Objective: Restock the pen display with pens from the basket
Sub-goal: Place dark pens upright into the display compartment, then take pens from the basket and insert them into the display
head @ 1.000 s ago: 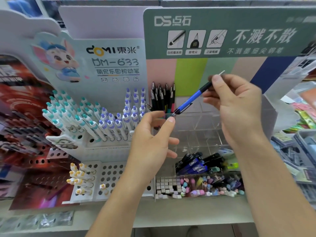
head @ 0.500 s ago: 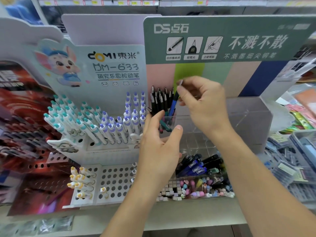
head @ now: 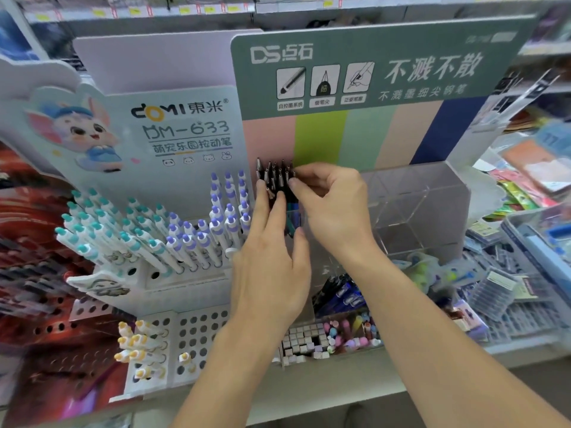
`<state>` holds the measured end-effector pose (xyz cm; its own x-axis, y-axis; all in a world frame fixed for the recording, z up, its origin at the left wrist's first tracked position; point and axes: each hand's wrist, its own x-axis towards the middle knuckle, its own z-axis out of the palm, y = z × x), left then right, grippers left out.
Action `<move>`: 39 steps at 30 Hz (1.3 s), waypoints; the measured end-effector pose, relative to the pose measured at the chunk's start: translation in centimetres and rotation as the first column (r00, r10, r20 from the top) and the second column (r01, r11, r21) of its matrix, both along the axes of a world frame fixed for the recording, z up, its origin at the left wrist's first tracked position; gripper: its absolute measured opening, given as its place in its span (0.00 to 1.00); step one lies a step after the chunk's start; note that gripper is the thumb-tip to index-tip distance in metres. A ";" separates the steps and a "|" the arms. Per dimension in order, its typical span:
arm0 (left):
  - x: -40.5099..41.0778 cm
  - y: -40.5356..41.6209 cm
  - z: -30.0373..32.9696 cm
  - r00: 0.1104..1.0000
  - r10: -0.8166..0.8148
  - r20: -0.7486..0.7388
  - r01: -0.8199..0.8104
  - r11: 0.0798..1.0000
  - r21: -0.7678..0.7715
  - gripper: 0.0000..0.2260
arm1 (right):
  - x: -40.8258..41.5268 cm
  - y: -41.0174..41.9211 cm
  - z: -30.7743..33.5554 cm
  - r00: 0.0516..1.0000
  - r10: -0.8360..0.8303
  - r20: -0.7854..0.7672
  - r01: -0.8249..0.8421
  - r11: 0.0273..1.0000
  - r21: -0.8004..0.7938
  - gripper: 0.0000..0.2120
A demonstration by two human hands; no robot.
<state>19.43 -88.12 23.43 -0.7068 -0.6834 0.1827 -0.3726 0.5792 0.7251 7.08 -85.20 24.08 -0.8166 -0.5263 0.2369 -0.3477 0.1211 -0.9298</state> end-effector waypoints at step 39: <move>-16.4 78.4 -14.1 -0.111 -0.959 0.259 0.805 0.066 0.590 0.17 | 9.4 87.7 -15.2 -0.370 -0.841 0.395 0.739 -0.009 0.674 0.21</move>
<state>3.08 -9.67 9.29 -0.5782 0.6827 -0.4467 0.0845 0.5947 0.7995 16.46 2.51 8.85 -0.2197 0.8193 -0.5297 0.7420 -0.2122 -0.6359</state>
